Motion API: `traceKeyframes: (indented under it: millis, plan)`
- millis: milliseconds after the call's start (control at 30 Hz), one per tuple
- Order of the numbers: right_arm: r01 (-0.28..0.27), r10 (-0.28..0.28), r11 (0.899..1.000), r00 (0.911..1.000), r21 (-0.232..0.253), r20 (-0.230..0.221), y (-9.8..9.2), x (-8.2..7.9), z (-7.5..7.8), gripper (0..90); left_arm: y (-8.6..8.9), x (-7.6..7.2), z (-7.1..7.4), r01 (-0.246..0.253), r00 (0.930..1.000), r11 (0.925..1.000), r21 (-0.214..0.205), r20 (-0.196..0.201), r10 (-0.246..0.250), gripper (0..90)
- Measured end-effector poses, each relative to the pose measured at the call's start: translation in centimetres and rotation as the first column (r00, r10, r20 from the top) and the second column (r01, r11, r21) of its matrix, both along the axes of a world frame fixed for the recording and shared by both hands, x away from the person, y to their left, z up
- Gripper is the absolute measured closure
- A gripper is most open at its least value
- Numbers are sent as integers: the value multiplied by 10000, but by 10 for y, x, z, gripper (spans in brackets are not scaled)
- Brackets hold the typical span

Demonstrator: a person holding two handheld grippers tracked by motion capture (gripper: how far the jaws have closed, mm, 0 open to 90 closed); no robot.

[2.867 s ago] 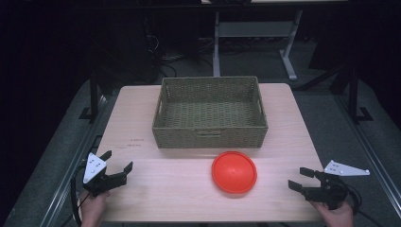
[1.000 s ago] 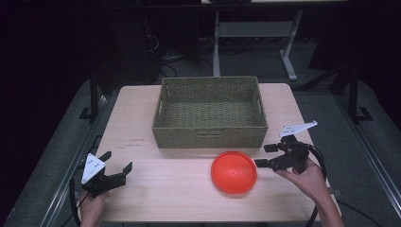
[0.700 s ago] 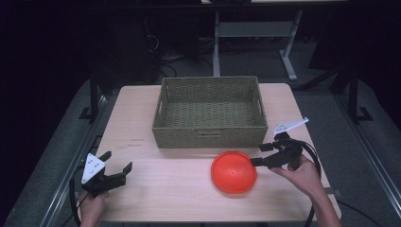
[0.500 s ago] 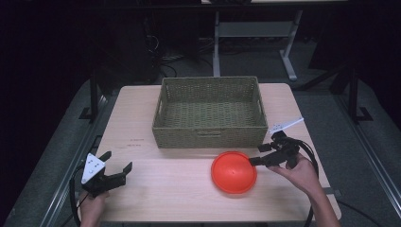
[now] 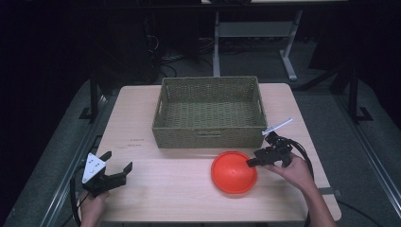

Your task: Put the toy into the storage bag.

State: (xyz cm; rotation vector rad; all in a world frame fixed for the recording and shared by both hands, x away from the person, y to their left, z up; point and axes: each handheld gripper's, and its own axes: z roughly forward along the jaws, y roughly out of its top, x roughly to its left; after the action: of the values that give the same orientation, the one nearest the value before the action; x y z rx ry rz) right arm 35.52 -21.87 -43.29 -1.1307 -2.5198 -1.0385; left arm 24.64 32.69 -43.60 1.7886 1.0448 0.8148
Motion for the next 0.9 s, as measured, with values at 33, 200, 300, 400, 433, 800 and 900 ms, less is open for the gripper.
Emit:
traceKeyframes:
  millis: [33, 200, 300, 400, 433, 800, 900]
  plan:
    - [8, -9, 10000, 9999, -55, -133, 1, 1, -2, 298, 0, 0, 0, 5, 10000, 10000, -11, 3, -5, 127]
    - [-113, 105, 9998, 9991, -180, -405, 3, 3, -8, 347, 0, 0, 0, 48, 10000, 10000, 30, -18, -48, 127]
    - [-100, 89, 9997, 9987, -220, -508, 2, 4, -10, 383, 0, 0, 0, 2, 10000, 10000, -35, 5, -2, 127]
    - [-127, 109, 9996, 9977, -267, -664, 1, 6, -13, 412, 0, 0, 0, -11, 10000, 10000, -55, -17, 11, 127]
    - [-114, 94, 9995, 9977, -294, -666, 1, 7, -14, 423, 0, 0, 0, -14, 10000, 10000, -23, -31, 13, 127]
    - [-203, 182, 9995, 9962, -235, -855, 0, 7, -20, 510, 0, 0, 0, 4, 10000, 10000, 6, -41, -4, 127]
    - [-230, 208, 9995, 9951, -214, -967, 0, 7, -22, 529, 0, 0, 0, -7, 10000, 10000, 4, -22, 7, 127]
